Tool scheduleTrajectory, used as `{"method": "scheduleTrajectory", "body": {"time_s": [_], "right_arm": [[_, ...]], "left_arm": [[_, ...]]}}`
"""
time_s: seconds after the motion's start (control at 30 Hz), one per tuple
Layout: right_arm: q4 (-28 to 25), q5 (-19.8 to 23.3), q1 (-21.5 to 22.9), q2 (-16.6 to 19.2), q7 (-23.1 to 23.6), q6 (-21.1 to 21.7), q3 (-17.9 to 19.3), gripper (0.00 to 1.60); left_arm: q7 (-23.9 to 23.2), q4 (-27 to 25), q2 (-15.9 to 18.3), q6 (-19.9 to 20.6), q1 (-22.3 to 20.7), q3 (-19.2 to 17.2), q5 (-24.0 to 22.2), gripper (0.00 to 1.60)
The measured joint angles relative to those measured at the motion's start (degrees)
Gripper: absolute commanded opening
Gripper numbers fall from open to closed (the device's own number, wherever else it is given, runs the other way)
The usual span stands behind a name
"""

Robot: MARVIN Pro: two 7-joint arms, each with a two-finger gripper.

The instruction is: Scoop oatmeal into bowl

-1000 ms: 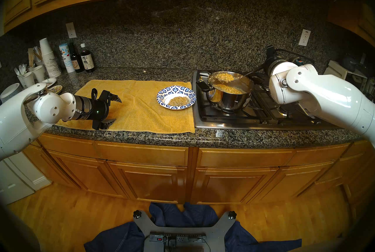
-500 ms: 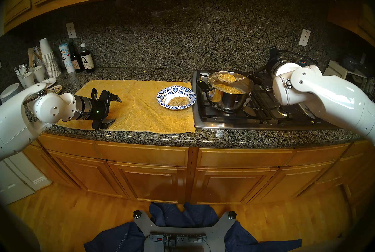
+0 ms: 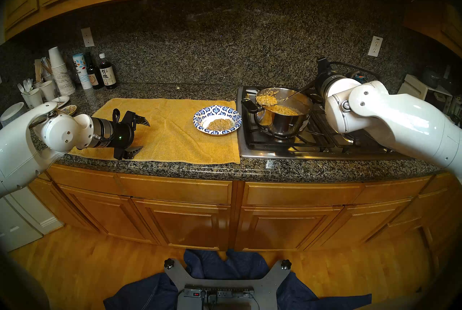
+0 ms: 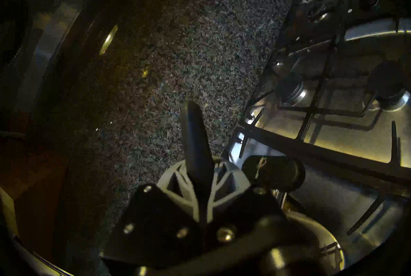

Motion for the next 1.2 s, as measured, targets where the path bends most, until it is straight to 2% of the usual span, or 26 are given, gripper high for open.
{"method": "scheduleTrajectory", "body": {"time_s": [0.5,1.2], "right_arm": [[2.2,0.1,0.8,-2.3,0.3,-0.6,-0.3,0.0],[-0.3,2.7,1.0,2.7,2.2,-2.3,-0.1,0.0]], "left_arm": [[0.0,0.0,0.0,0.0,0.0,0.0,0.0,1.6],[0.0,0.0,0.0,0.0,0.0,0.0,0.0,1.6]]}}
